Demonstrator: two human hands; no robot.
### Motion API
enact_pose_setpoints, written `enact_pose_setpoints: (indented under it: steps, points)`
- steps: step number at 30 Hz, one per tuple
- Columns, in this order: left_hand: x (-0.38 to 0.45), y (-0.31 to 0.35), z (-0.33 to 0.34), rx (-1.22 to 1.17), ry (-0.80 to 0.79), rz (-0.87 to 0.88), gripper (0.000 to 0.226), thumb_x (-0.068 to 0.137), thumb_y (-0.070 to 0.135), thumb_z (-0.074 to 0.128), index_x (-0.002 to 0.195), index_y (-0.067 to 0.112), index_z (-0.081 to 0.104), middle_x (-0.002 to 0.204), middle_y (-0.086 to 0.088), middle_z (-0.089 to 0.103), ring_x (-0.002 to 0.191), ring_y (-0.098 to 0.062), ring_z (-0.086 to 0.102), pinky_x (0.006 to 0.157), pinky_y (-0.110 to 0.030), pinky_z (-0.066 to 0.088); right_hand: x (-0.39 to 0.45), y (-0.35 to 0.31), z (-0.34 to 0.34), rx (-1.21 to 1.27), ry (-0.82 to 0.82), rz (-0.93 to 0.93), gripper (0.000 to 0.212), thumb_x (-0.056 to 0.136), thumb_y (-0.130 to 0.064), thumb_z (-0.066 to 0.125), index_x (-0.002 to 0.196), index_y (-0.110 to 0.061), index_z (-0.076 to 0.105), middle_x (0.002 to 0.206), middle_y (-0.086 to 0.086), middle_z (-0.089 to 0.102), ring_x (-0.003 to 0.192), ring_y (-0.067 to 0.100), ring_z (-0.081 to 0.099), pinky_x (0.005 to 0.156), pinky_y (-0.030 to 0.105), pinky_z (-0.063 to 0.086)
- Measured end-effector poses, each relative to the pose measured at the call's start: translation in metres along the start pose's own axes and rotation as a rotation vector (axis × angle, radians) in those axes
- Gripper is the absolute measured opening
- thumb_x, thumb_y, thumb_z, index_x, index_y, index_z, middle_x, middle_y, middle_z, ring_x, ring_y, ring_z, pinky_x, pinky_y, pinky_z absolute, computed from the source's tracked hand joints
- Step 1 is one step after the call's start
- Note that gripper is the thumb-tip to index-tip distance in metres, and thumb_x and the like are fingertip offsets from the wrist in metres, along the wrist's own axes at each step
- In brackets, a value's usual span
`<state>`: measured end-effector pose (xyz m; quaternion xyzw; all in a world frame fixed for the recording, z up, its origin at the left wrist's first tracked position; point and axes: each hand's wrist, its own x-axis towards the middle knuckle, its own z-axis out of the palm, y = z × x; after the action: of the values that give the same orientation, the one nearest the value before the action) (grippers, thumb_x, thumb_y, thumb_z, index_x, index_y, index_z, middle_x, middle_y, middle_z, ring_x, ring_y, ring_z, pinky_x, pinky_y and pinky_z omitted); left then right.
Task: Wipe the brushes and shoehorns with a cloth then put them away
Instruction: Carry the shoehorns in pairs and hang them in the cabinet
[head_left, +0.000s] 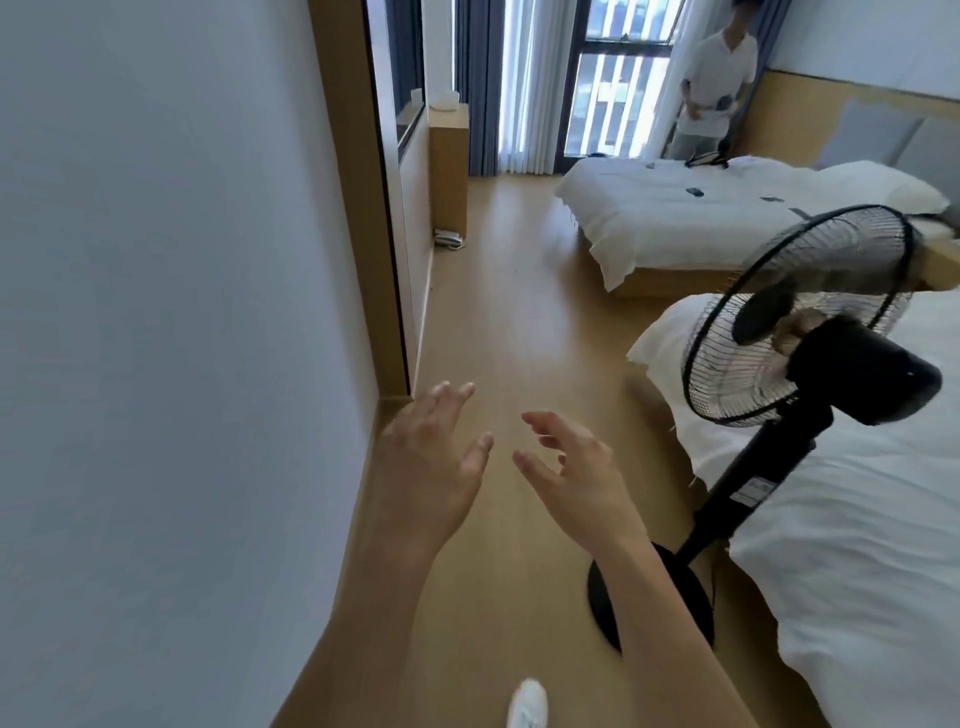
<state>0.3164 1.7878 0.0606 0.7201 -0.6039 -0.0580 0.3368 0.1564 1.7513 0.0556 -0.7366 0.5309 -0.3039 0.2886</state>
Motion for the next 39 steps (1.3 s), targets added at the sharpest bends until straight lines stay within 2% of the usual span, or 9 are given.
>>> enact_pose_setpoints:
  steps: [10,13,15,21,27,31,39]
  points:
    - [0.203,-0.047,0.034,0.071,0.026,-0.072,0.055,0.093,0.038,0.061,0.144,0.031,0.042,0.151,0.007,0.041,0.139,-0.013,0.037,0.116,-0.038,0.029,0.239,0.019,0.054,0.105,-0.035,-0.076,0.039,0.09,-0.032,0.07,0.128,-0.026,0.063,0.121,-0.007,0.066,0.11,0.009,0.061,0.091,0.027,0.05]
    - [0.277,-0.049,0.044,0.092,0.046,-0.086,0.054,0.094,0.036,0.06,0.144,0.03,0.041,0.151,0.005,0.041,0.139,-0.014,0.037,0.116,-0.041,0.03,0.32,0.017,0.055,0.133,-0.051,-0.104,0.041,0.089,-0.034,0.071,0.129,-0.029,0.062,0.121,-0.01,0.065,0.11,0.007,0.06,0.09,0.025,0.048]
    - [0.322,-0.05,0.054,0.097,0.063,-0.093,0.054,0.094,0.036,0.06,0.144,0.031,0.041,0.152,0.005,0.041,0.14,-0.014,0.037,0.117,-0.038,0.028,0.369,0.019,0.054,0.137,-0.046,-0.113,0.041,0.089,-0.032,0.071,0.129,-0.029,0.062,0.12,-0.009,0.066,0.11,0.007,0.061,0.088,0.024,0.047]
    - [0.429,-0.056,0.1,0.067,0.033,-0.105,0.055,0.093,0.036,0.061,0.144,0.031,0.041,0.15,0.006,0.042,0.138,-0.013,0.038,0.115,-0.037,0.03,0.474,0.05,0.042,0.094,-0.039,-0.07,0.041,0.09,-0.034,0.069,0.13,-0.029,0.061,0.122,-0.009,0.065,0.111,0.006,0.059,0.09,0.025,0.048]
    - [0.545,-0.055,0.172,0.007,-0.054,-0.035,0.054,0.093,0.035,0.062,0.143,0.029,0.044,0.148,0.005,0.043,0.137,-0.015,0.039,0.115,-0.04,0.031,0.573,0.103,0.026,0.021,0.051,0.011,0.043,0.091,-0.04,0.068,0.131,-0.029,0.06,0.127,-0.009,0.064,0.113,0.006,0.059,0.095,0.032,0.052]
    - [0.638,-0.047,0.228,-0.048,-0.127,0.038,0.053,0.092,0.035,0.061,0.143,0.029,0.044,0.148,0.004,0.044,0.136,-0.017,0.041,0.111,-0.045,0.036,0.652,0.142,0.012,-0.061,0.126,0.082,0.043,0.091,-0.045,0.066,0.132,-0.034,0.057,0.132,-0.012,0.061,0.114,0.003,0.056,0.097,0.029,0.052]
    - [0.833,-0.009,0.309,-0.138,-0.211,0.235,0.056,0.09,0.03,0.066,0.142,0.026,0.045,0.143,0.002,0.049,0.128,-0.022,0.049,0.105,-0.046,0.04,0.816,0.182,-0.034,-0.069,0.294,0.257,0.049,0.092,-0.047,0.064,0.138,-0.035,0.051,0.142,-0.008,0.054,0.127,0.011,0.052,0.105,0.036,0.049]
